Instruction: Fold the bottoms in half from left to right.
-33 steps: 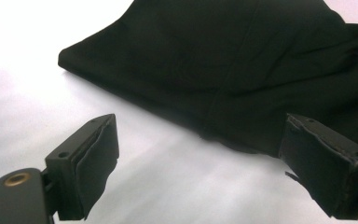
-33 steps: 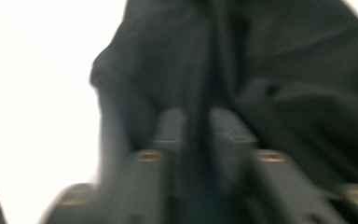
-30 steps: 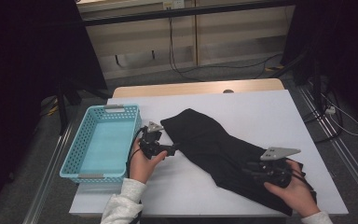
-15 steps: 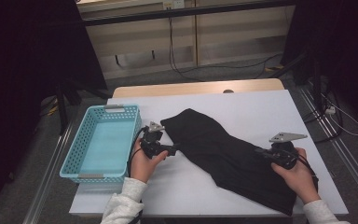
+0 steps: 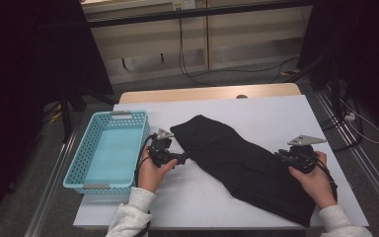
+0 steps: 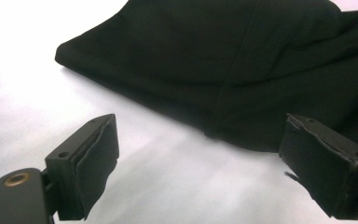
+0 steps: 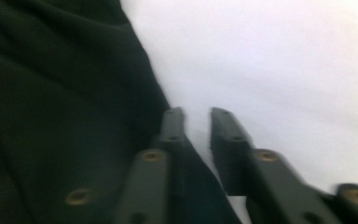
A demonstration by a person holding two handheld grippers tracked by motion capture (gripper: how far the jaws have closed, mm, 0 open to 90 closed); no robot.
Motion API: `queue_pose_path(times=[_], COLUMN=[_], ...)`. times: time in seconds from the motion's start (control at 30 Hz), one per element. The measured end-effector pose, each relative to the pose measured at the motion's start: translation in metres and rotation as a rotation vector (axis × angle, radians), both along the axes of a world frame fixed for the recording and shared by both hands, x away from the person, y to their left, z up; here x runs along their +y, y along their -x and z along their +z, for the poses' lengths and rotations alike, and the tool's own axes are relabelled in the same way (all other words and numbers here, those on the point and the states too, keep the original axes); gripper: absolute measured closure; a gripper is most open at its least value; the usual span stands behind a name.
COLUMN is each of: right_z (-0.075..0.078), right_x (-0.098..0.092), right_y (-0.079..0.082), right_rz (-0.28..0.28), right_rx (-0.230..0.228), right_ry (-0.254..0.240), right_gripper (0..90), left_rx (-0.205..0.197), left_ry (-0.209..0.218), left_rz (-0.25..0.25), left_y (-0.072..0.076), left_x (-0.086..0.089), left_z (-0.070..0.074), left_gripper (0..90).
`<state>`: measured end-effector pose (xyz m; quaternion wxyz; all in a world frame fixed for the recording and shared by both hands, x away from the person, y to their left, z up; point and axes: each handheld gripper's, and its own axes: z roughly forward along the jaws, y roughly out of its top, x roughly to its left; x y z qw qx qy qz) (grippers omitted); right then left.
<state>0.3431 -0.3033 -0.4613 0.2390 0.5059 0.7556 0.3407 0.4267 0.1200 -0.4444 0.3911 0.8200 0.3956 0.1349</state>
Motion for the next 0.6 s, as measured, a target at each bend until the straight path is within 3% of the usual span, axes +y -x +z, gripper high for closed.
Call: queue_pose_path(times=[0.1, 0.17, 0.33, 0.6], right_z=[0.007, 0.013, 0.02, 0.014], right_x=[0.003, 0.008, 0.017, 0.004], right_y=[0.005, 0.011, 0.022, 0.022], right_rz=[0.0, 0.048, 0.095, 0.052], right_rx=[-0.027, -0.036, -0.051, -0.025], right_ry=[-0.015, -0.032, -0.042, -0.045], right_gripper=[62.3, 61.1, 56.3, 56.0], left_rx=[0.006, 0.001, 0.007, -0.004], left_ry=[-0.003, 0.0, -0.009, -0.01], left_rz=[-0.008, -0.005, -0.011, 0.0], left_y=[0.0, 0.0, 0.001, 0.003], left_x=[0.0, 0.001, 0.001, 0.005], left_z=[0.001, 0.001, 0.0, 0.002], left_gripper=[11.9, 11.9, 11.9, 11.9])
